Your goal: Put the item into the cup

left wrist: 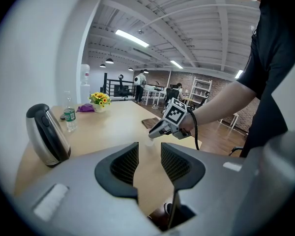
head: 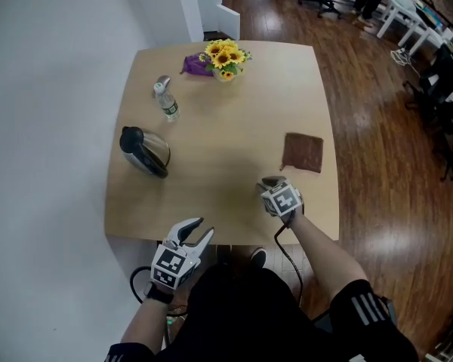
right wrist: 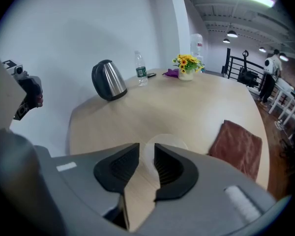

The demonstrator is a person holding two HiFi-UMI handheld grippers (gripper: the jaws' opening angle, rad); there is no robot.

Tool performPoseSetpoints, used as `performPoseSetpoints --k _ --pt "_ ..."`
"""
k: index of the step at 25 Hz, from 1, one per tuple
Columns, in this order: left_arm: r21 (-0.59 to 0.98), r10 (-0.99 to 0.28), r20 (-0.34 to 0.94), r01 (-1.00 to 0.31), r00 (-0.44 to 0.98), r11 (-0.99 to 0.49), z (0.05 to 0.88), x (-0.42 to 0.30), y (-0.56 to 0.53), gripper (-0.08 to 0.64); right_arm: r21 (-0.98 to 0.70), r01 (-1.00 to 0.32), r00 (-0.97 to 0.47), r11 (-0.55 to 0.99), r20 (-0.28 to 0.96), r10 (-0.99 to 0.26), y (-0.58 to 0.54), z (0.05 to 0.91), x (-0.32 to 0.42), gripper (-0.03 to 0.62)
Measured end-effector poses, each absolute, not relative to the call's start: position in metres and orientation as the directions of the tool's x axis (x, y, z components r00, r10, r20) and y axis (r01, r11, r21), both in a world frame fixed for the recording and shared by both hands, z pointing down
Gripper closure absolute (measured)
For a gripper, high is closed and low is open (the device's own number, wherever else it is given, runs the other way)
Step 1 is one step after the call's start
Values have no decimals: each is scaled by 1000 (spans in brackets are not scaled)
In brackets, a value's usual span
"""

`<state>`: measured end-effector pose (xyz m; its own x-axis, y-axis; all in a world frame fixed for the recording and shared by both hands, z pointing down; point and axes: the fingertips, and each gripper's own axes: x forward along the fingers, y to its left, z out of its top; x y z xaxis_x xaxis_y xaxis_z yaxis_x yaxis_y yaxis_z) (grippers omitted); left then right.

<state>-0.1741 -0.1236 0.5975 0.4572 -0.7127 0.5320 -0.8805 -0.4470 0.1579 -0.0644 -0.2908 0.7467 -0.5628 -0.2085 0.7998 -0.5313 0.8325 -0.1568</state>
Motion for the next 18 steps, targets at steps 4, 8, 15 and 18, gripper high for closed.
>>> performPoseSetpoints --k 4,8,15,18 --pt "154 -709 535 -878 460 -453 597 -171 -122 423 -152 -497 -549 855 817 -174 -285 753 -64 474" --pt "154 -707 537 -878 460 -454 598 -169 -120 423 -127 -439 -511 890 850 -131 -280 767 -63 448" --pt "148 -708 540 -879 456 -454 597 -166 -115 423 -64 -376 -516 924 843 -151 -279 762 -64 445" --pt "143 -715 536 -883 449 -448 595 -165 -116 423 -69 -395 -549 916 817 -175 -280 747 -63 445"
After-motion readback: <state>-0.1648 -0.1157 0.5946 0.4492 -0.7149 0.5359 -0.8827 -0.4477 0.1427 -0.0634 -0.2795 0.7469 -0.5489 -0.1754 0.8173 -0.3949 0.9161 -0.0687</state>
